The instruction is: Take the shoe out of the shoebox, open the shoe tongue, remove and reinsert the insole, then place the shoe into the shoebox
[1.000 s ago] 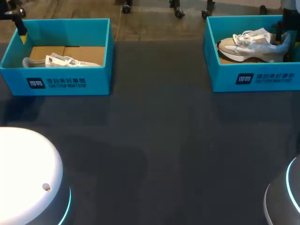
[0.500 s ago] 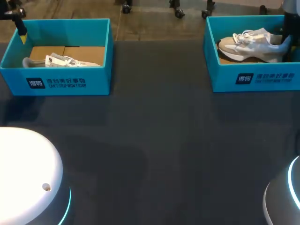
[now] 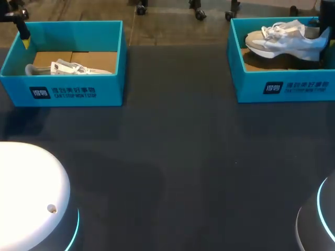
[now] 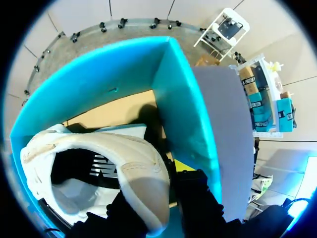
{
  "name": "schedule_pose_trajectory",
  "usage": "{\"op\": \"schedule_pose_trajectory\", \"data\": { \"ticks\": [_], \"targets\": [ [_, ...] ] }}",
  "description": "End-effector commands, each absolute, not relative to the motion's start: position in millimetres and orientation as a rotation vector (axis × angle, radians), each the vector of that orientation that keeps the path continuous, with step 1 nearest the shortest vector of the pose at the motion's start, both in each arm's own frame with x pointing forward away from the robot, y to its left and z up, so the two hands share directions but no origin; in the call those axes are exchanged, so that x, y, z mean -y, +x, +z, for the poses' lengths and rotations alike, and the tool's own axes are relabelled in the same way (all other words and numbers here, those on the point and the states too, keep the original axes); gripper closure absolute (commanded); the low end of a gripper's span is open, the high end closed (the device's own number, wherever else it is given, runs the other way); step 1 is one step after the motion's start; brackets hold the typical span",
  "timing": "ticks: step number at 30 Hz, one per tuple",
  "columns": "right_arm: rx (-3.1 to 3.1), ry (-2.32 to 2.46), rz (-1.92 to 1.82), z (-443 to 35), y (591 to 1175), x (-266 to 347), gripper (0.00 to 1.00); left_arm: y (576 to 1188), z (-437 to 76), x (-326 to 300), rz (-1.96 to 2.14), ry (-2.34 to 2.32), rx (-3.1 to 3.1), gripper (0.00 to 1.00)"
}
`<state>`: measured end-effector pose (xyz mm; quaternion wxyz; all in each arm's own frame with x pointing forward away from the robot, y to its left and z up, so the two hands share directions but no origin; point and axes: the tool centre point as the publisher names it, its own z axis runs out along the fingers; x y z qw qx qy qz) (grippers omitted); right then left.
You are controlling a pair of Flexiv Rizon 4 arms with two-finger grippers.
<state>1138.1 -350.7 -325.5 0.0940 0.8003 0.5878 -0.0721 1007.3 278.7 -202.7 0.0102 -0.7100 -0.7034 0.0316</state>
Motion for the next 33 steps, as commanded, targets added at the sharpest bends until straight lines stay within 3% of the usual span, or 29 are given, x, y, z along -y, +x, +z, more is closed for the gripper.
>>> {"op": "schedule_pose_trajectory", "data": {
  "ticks": [1,20,33],
  "targets": [
    [-1.724,2.330,-0.168,-285.0,1115.7,338.9,1.00,1005.4,-202.6,-278.9,0.093,-2.219,2.196,0.00],
    [-1.720,2.226,-0.115,-188.4,1105.5,302.9,1.00,1005.4,-202.6,-278.9,0.093,-2.219,2.196,0.00],
    [-1.751,2.152,-0.070,-144.8,1059.7,252.3,1.00,1005.4,-202.6,-278.9,0.093,-2.219,2.196,0.00]
  ]
}}
